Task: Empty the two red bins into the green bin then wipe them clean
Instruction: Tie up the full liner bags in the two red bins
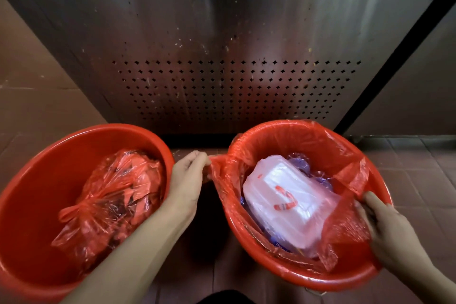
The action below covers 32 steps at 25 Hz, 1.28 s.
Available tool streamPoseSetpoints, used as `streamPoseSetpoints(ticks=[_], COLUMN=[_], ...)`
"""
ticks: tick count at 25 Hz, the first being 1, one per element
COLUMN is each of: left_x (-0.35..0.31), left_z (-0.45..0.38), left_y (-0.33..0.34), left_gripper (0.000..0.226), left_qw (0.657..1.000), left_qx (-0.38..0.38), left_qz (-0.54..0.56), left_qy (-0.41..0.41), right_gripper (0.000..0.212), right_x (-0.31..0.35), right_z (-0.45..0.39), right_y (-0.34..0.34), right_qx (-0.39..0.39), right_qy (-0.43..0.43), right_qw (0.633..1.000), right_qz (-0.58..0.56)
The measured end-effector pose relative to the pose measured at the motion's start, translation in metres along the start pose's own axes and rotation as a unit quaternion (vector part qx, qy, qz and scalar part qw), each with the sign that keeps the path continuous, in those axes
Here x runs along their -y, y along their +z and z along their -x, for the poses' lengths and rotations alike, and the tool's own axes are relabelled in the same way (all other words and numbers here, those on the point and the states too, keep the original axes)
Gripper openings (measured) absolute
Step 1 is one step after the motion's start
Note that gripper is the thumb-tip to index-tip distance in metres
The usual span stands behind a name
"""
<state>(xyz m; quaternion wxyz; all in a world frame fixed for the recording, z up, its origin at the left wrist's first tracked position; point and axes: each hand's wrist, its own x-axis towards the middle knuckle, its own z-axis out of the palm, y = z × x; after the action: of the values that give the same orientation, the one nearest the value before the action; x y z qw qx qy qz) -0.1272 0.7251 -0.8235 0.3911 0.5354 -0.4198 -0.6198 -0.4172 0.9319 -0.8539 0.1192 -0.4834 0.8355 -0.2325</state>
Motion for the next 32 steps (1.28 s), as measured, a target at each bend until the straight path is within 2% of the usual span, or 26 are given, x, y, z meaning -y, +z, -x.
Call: streamPoseSetpoints(ticks=[3, 5, 7, 9, 11, 12, 13, 16, 19, 21, 23, 24, 25, 26, 27, 29, 32], left_x=[0.003, 0.009, 0.007, 0.002, 0.000, 0.001, 0.003, 0.005, -0.014, -0.028, -0.032, -0.030, -0.027, -0.026, -0.027, -0.031, -0.036], left_z=[-0.007, -0.018, -0.022, -0.022, -0.024, -0.026, -0.028, -0.028, -0.024, -0.019, -0.015, -0.013, -0.013, -0.012, -0.009, 0.001, 0.014], left_y=[-0.003, -0.005, -0.004, -0.002, -0.001, -0.002, -0.004, -0.010, -0.009, -0.004, -0.004, -0.005, -0.008, -0.013, -0.017, -0.020, -0.010], left_gripper=[0.033, 0.022, 0.030, 0.038, 0.023, 0.009, 0.006, 0.021, 0.024, 0.020, 0.022, 0.022, 0.018, 0.011, 0.013, 0.034, 0.060], left_qw=[0.995, 0.987, 0.978, 0.970, 0.968, 0.968, 0.964, 0.959, 0.976, 0.980, 0.989, 0.992, 0.987, 0.968, 0.934, 0.858, 0.735], left_qx=[-0.029, -0.053, -0.048, -0.001, 0.025, 0.017, 0.006, -0.011, 0.007, 0.058, 0.080, 0.059, 0.017, -0.028, -0.060, -0.039, 0.031], left_qz=[-0.022, -0.097, -0.161, -0.199, -0.227, -0.244, -0.265, -0.273, -0.173, -0.131, -0.097, -0.096, -0.141, -0.214, -0.297, -0.428, -0.634], left_qy=[-0.096, -0.118, -0.125, -0.139, -0.104, -0.060, -0.018, 0.069, 0.136, 0.135, 0.074, 0.057, 0.076, 0.125, 0.187, 0.282, 0.238], right_gripper=[0.026, 0.027, 0.027, 0.025, 0.023, 0.023, 0.023, 0.025, 0.021, 0.030, 0.037, 0.030, 0.023, 0.021, 0.022, 0.024, 0.024], right_x=[0.001, 0.004, 0.005, 0.006, 0.004, 0.006, 0.006, 0.016, 0.023, 0.022, 0.022, 0.026, 0.029, 0.032, 0.035, 0.041, 0.048], right_z=[-0.002, -0.004, -0.006, -0.005, -0.004, -0.004, -0.005, -0.007, -0.010, -0.012, -0.015, -0.016, -0.019, -0.021, -0.024, -0.029, -0.035], right_y=[-0.002, 0.000, 0.003, 0.003, 0.003, 0.002, 0.002, -0.003, -0.008, -0.009, -0.010, -0.012, -0.014, -0.018, -0.023, -0.031, -0.042], right_qx=[0.012, 0.021, 0.023, 0.026, 0.028, 0.030, 0.031, 0.016, 0.001, -0.011, -0.021, -0.029, -0.041, -0.057, -0.071, -0.088, -0.097], right_qy=[0.000, -0.010, -0.016, -0.014, -0.013, -0.009, -0.008, -0.001, 0.002, 0.004, 0.010, 0.021, 0.034, 0.047, 0.055, 0.055, 0.050], right_qw=[1.000, 1.000, 1.000, 1.000, 1.000, 0.999, 0.999, 0.999, 0.996, 0.993, 0.989, 0.985, 0.980, 0.975, 0.970, 0.963, 0.959], right_qz=[-0.001, 0.002, 0.002, 0.005, 0.005, 0.007, 0.003, -0.031, -0.086, -0.116, -0.146, -0.168, -0.192, -0.211, -0.227, -0.250, -0.263])
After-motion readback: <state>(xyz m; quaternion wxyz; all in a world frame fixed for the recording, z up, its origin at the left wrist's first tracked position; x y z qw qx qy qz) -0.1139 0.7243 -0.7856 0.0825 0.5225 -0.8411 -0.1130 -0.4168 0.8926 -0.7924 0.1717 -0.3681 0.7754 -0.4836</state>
